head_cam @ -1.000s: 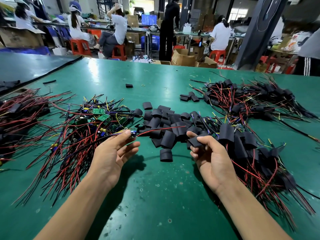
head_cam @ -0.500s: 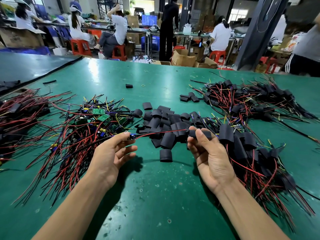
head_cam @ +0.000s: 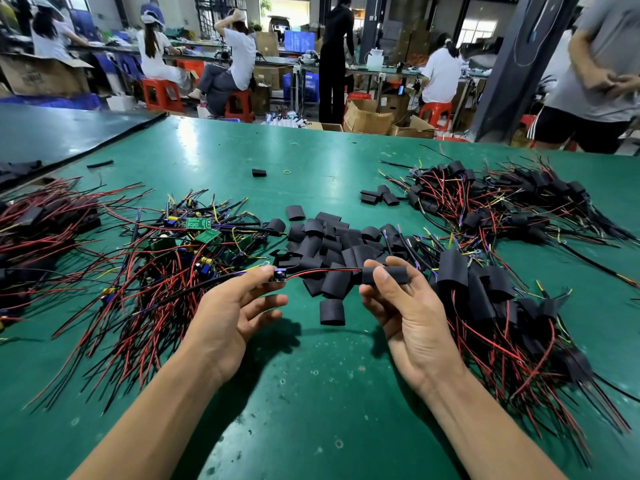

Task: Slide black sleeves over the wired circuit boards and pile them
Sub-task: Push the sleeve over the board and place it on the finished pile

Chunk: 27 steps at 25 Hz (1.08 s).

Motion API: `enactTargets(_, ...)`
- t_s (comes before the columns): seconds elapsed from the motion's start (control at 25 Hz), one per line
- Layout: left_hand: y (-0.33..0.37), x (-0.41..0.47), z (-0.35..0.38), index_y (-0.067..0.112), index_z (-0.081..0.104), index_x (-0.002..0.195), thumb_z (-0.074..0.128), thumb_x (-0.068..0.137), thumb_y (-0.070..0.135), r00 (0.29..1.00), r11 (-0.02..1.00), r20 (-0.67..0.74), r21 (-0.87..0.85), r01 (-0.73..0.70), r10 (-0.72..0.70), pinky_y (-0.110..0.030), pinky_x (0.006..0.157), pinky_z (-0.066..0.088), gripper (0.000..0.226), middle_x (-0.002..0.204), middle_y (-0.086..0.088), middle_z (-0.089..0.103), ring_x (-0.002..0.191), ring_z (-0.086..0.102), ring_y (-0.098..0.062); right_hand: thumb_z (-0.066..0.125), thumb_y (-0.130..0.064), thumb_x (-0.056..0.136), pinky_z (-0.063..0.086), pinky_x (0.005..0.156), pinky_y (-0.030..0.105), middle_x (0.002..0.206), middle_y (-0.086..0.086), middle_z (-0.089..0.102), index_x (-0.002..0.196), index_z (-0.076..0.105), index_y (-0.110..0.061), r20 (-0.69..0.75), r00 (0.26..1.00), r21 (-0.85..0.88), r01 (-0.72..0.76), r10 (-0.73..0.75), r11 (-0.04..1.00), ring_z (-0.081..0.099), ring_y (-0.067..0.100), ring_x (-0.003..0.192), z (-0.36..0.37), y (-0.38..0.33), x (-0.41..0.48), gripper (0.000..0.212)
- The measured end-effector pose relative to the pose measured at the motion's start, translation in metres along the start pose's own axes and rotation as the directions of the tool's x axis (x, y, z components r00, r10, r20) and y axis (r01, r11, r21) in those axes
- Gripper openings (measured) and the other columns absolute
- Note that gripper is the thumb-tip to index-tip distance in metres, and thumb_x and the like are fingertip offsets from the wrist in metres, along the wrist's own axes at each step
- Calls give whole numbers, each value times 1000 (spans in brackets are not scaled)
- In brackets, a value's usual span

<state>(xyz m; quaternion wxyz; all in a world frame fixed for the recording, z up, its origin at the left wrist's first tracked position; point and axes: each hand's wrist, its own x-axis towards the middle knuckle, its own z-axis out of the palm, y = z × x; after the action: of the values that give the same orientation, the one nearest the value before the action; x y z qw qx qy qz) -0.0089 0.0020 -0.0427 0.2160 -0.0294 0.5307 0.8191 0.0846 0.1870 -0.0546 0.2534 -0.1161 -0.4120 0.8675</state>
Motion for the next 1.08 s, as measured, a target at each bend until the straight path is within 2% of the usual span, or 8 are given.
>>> enactTargets(0.2, -3, -17, 15, 16, 81, 82, 75, 69, 28, 955, 992, 272, -11, 129, -121, -24, 57, 59, 19, 99, -9, 76, 69, 72, -14, 80, -15, 66, 57, 62, 21, 107, 11, 75, 102, 68, -13, 26, 996, 51, -81, 80, 995, 70, 15, 71, 6, 8, -4, 38)
enactTargets(0.32, -8, -24, 23, 22, 82, 83, 72, 73, 27, 922, 985, 348, 16, 173, -168, -23, 57, 58, 15, 99, -5, 76, 69, 71, -12, 84, -19, 62, 57, 64, 21, 107, 11, 76, 94, 75, -17, 61, 992, 51, -116, 113, 992, 73, 15, 80, 11, 13, -8, 33)
enactTargets(0.4, -10, -26, 25, 23, 82, 84, 70, 75, 26, 927, 982, 329, 10, 190, -182, -22, 54, 56, 15, 92, -1, 76, 64, 69, -10, 84, -18, 62, 57, 64, 21, 107, 11, 76, 93, 76, -17, 82, 988, 65, -134, 128, 989, 73, 14, 83, 14, 14, -10, 32)
enactTargets(0.52, -10, -24, 23, 22, 82, 87, 70, 75, 23, 937, 979, 293, -9, 201, -190, -21, 52, 53, 17, 84, 1, 73, 60, 65, -9, 84, -16, 61, 58, 64, 22, 105, 12, 76, 93, 77, -13, 106, 982, 99, -166, 156, 981, 72, 15, 77, 16, 15, -13, 33)
enactTargets(0.68, -10, -24, 22, 21, 82, 82, 72, 73, 23, 931, 980, 311, 12, 198, -192, -21, 53, 53, 13, 83, 1, 74, 59, 64, -8, 83, -16, 62, 58, 67, 22, 109, 11, 75, 90, 78, -16, 110, 982, 108, -168, 156, 980, 72, 15, 80, 18, 15, -15, 28)
enactTargets(1.08, -15, -22, 22, 17, 82, 84, 74, 71, 25, 919, 969, 320, -4, 246, -232, -22, 50, 51, 18, 81, 0, 73, 54, 59, -9, 79, -14, 66, 57, 69, 21, 111, 12, 74, 107, 65, -10, 114, 990, 17, -90, 88, 996, 72, 16, 89, 19, 12, -20, 43)
